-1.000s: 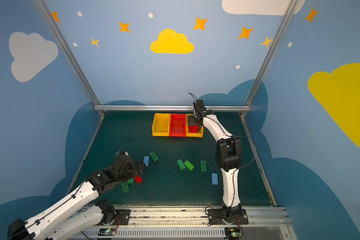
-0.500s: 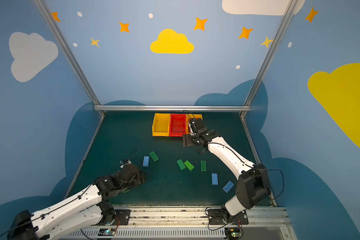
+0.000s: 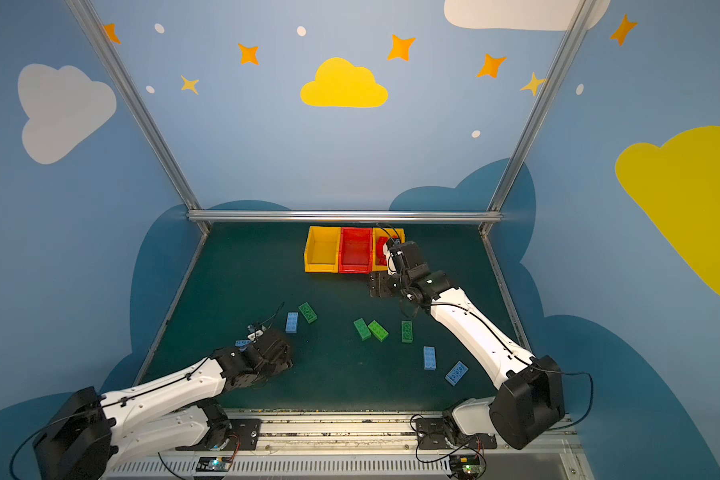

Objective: Sort the legos into containers by color
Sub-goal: 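Draw the right gripper back while the left gripper grasps a small red brick, then drop the small red brick in the far yellow bin with the left gripper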

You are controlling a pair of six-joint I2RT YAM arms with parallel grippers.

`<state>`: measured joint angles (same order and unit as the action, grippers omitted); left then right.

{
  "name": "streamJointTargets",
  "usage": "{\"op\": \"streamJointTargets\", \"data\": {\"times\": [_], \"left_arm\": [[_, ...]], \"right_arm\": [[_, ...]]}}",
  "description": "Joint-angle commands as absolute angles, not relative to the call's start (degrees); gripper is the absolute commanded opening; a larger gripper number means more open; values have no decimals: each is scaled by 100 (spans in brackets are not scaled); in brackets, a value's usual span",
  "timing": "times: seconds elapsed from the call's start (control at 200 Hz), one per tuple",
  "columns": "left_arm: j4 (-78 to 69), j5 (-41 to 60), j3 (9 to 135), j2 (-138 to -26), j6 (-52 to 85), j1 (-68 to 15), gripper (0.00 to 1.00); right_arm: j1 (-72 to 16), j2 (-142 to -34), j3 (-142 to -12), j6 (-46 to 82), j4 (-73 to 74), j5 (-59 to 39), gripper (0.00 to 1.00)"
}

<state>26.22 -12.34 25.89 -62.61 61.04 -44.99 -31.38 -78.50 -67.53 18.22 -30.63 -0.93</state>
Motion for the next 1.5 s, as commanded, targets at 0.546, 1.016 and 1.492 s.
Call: {"op": "streamJointTargets", "data": {"times": [0.546, 1.016, 1.492], "left_arm": [[2696, -1302, 3268, -7642, 5826, -4236, 42], [3457, -1368, 4745, -8488, 4939, -4274, 18], [4450, -1303, 9674, -11202, 3174, -4230, 19]], "right_arm": [[-3162, -7267, -6302, 1910, -3111, -346, 88], [-3164, -6302, -5610, 2093, -3230, -455, 89], [-2984, -4521, -4568, 2465, -3735, 223, 88]]}}
